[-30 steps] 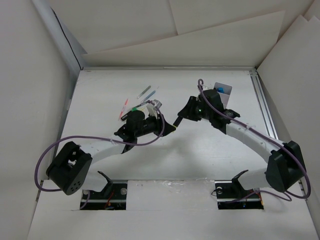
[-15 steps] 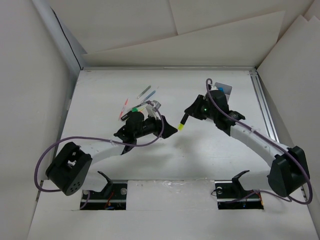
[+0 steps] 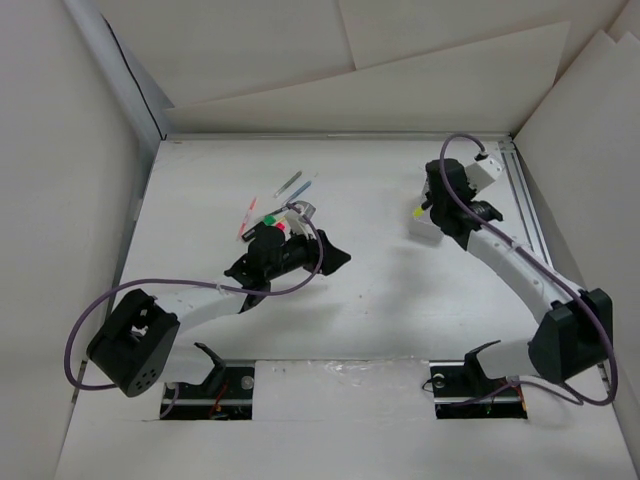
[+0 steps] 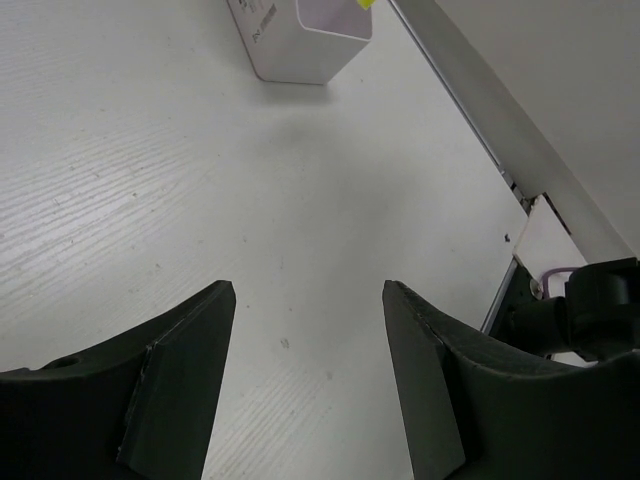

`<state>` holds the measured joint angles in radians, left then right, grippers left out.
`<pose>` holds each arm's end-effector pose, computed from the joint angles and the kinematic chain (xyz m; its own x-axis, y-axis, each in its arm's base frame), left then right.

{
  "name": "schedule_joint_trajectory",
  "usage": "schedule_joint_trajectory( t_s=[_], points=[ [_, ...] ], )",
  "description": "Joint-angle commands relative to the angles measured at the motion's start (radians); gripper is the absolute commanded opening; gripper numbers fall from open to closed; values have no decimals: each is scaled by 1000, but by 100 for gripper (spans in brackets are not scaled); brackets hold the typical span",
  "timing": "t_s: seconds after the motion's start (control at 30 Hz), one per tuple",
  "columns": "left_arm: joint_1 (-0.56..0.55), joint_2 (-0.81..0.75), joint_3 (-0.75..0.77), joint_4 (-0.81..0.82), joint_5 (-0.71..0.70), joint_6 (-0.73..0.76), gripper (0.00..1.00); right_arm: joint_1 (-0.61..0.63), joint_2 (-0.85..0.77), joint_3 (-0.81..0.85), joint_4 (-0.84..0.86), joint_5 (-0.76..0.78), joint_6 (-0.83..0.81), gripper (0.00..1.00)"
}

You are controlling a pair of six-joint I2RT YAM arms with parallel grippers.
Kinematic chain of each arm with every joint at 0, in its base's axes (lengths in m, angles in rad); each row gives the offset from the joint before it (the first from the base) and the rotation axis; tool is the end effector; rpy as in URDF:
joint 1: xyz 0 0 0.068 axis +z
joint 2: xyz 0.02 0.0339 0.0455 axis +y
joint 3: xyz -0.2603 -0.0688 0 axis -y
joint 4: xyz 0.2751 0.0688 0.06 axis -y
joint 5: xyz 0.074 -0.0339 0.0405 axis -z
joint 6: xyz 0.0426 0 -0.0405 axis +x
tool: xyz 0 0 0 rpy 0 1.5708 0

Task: Sort the stationery into containers
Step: Place the pen in the storage box.

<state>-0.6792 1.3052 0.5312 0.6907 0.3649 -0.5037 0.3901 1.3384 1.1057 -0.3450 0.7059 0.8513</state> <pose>0.2268 -0.2026 0.2058 -0.4735 -0.1972 -0.8584 0.7250 0.4662 -0.5070 0.3164 0.1002 0.3036 -0.1725 0.5480 -0.8185 0.5204 0.7562 0.3966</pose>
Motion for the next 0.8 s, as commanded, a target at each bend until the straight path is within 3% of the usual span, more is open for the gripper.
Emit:
schedule_joint_trajectory(
  t_s=[0.0, 0.2, 0.6, 0.77],
  points=[
    [0, -3, 4, 23, -20, -10, 57, -19, 105, 78, -118, 243, 63, 8],
    [0, -24, 4, -13, -112, -10, 57, -52, 238, 131, -173, 323, 126, 8],
    [0, -32, 9, -51, -144, -10, 57, -71, 220, 94, -124, 308, 135, 8],
    [23, -32, 21, -103, -225, -19, 57, -71, 242, 108, -150, 336, 167, 10]
  ],
)
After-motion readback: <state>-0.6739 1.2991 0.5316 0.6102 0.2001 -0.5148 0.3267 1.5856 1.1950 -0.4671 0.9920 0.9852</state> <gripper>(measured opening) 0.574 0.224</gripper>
